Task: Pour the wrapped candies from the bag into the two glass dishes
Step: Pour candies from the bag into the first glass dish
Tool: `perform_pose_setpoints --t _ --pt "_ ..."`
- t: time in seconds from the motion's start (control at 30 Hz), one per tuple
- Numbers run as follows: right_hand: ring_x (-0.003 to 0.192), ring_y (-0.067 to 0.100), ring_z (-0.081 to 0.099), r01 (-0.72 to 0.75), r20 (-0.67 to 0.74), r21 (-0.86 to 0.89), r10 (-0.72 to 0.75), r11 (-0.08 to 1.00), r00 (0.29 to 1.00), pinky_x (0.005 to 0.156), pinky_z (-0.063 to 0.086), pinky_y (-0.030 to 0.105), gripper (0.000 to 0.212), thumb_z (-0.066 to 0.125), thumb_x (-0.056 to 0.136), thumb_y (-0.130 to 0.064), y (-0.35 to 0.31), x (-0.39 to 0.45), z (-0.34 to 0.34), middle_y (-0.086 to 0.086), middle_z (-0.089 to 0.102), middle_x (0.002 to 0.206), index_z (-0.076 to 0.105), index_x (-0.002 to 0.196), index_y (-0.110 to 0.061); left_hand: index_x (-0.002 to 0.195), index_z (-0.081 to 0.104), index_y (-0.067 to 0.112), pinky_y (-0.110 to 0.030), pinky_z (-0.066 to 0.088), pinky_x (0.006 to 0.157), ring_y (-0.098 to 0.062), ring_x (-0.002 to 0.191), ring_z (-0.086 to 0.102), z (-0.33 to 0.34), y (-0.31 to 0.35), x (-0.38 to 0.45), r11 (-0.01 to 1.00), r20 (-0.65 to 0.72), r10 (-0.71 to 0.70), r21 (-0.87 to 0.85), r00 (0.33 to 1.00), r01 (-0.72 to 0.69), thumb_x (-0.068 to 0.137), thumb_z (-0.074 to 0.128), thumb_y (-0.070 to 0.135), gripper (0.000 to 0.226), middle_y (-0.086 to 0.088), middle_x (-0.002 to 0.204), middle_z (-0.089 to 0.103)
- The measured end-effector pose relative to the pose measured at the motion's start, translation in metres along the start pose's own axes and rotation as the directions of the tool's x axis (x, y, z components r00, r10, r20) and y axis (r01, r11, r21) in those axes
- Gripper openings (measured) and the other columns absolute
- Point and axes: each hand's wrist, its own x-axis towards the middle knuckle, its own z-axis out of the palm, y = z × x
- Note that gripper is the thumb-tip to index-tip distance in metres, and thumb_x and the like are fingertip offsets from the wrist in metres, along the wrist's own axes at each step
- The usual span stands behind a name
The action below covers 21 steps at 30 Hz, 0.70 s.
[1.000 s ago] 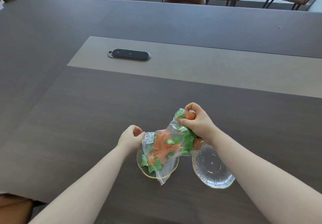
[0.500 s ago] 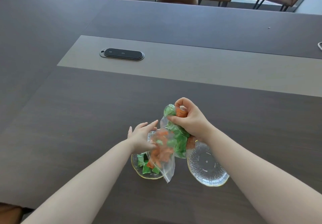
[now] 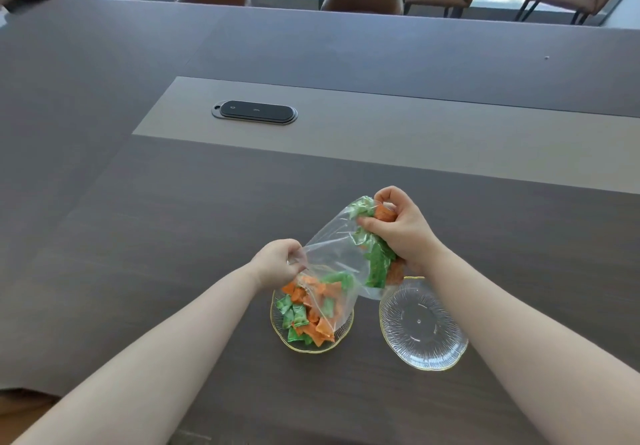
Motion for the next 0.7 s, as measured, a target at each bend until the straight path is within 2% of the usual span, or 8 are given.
perform_pose_setpoints --t 0.1,0.2,0.27,0.33,0.43,0.53,0.7 --pt "0.066 0.021 0.045 -0.023 -0.028 -0.005 0.023 1.0 0.999 0.065 0.044 0.038 0.031 0.073 0.077 -0.006 0.003 -0.001 -0.007 0.0 0.049 0.067 0.05 0.075 -0.026 0.073 0.055 0.02 -0.02 0.041 0.064 -0.014 0.067 0.052 -0.005 0.006 -0.002 1.0 0.001 0.01 0.002 1.0 -0.01 0.084 0.057 0.011 0.014 0.012 0.068 0.054" --pt "0.064 0.02 0.046 -0.045 -0.059 -0.013 0.044 0.999 0.997 0.064 0.046 0.036 0.03 0.073 0.077 -0.007 0.006 -0.004 -0.015 0.0 0.05 0.068 0.05 0.074 -0.027 0.064 0.051 0.026 -0.008 0.037 0.053 -0.007 0.06 0.049 -0.008 0.013 -0.003 0.999 0.005 0.019 0.026 1.0 -0.019 0.083 0.057 0.01 0.026 0.013 0.065 0.052" --pt "0.064 0.019 0.047 -0.053 -0.084 -0.022 0.051 0.998 0.995 0.064 0.046 0.035 0.03 0.073 0.077 -0.008 0.008 -0.005 -0.02 0.001 0.05 0.069 0.05 0.073 -0.027 0.063 0.05 0.027 -0.006 0.038 0.051 -0.003 0.058 0.047 -0.011 0.02 -0.004 0.999 0.009 0.02 0.027 1.0 -0.021 0.083 0.058 0.009 0.028 0.013 0.064 0.051" --pt "0.066 0.019 0.046 -0.059 -0.103 -0.014 0.057 0.998 0.993 0.064 0.046 0.035 0.03 0.073 0.077 -0.008 0.009 -0.006 -0.026 0.001 0.048 0.069 0.05 0.073 -0.027 0.063 0.05 0.025 -0.009 0.039 0.056 -0.004 0.059 0.047 -0.013 0.026 -0.005 0.999 0.022 0.025 0.025 0.999 -0.026 0.083 0.059 0.009 0.027 0.012 0.064 0.051" --pt "0.068 0.021 0.046 -0.072 -0.123 -0.001 0.071 0.997 0.99 0.066 0.046 0.037 0.03 0.073 0.076 -0.009 0.011 -0.007 -0.034 0.005 0.049 0.072 0.051 0.072 -0.029 0.071 0.055 0.018 -0.022 0.044 0.069 -0.011 0.065 0.051 -0.018 0.036 -0.006 0.999 0.036 0.041 0.028 0.999 -0.042 0.083 0.059 0.009 0.016 0.01 0.067 0.053" --pt "0.07 0.023 0.049 -0.083 -0.128 0.034 0.086 0.996 0.988 0.068 0.048 0.04 0.028 0.074 0.075 -0.011 0.011 -0.008 -0.04 0.01 0.052 0.079 0.052 0.073 -0.028 0.08 0.059 0.012 -0.02 0.045 0.066 -0.01 0.067 0.054 -0.021 0.045 -0.006 0.998 0.034 0.056 0.032 0.998 -0.057 0.083 0.057 0.008 0.005 0.01 0.07 0.057" --pt "0.07 0.024 0.054 -0.096 -0.138 0.062 0.104 0.993 0.985 0.07 0.052 0.044 0.027 0.074 0.075 -0.011 0.012 -0.009 -0.048 0.009 0.057 0.08 0.053 0.073 -0.028 0.072 0.056 0.016 -0.018 0.043 0.059 -0.005 0.059 0.05 -0.028 0.061 -0.007 0.996 0.069 0.064 0.052 0.996 -0.068 0.083 0.056 0.009 0.013 0.013 0.064 0.055"
